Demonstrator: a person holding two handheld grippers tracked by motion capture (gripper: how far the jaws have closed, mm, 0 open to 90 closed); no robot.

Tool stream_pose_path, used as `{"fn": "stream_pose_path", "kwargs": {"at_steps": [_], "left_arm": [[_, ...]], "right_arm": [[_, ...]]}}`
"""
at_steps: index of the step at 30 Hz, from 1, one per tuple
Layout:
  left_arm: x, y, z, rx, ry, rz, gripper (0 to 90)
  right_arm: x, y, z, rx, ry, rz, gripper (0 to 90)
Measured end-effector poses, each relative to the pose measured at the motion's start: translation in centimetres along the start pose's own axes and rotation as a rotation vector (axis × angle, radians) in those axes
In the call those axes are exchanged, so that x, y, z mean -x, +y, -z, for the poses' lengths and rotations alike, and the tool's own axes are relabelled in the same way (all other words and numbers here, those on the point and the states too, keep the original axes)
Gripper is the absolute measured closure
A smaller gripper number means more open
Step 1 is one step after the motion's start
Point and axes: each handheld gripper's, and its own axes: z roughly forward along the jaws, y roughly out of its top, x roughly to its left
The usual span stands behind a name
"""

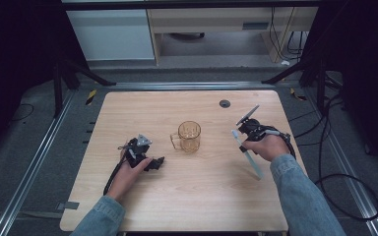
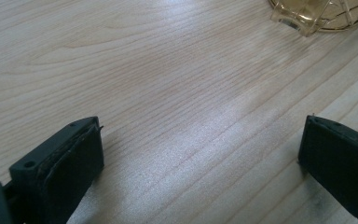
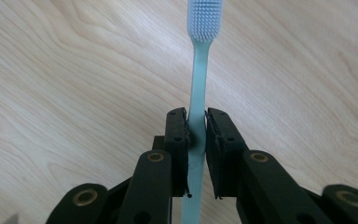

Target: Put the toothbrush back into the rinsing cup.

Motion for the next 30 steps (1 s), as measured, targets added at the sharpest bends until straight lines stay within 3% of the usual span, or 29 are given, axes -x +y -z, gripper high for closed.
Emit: {"fn": "stream_pose_path", "kwargs": {"at_steps": [12,14,18,20,26,30], "left_arm": [[0.0,0.0,0.0,0.000,0.000,0.000,0.0],[0.0,0.0,0.0,0.000,0.000,0.000,0.0],[0.0,0.0,0.0,0.000,0.000,0.000,0.0],[0.0,0.0,0.0,0.000,0.000,0.000,0.0],[0.0,0.0,0.0,0.000,0.000,-0.003,0.0],[0.0,0.0,0.0,0.000,0.000,-0.003,0.0]], "right_arm": [[-2.7,0.5,1.3,0.170,0.012,0.081,79.2],[-3.7,0.4,1.7,0.226,0.033,0.097,79.3],[-4.9,0.3,1.9,0.265,0.051,0.119,79.3],[-6.3,0.3,2.1,0.312,0.074,0.139,79.3],[-8.5,0.2,2.5,0.356,0.113,0.167,79.3],[-9.1,0.3,2.5,0.370,0.115,0.179,79.3]]}}
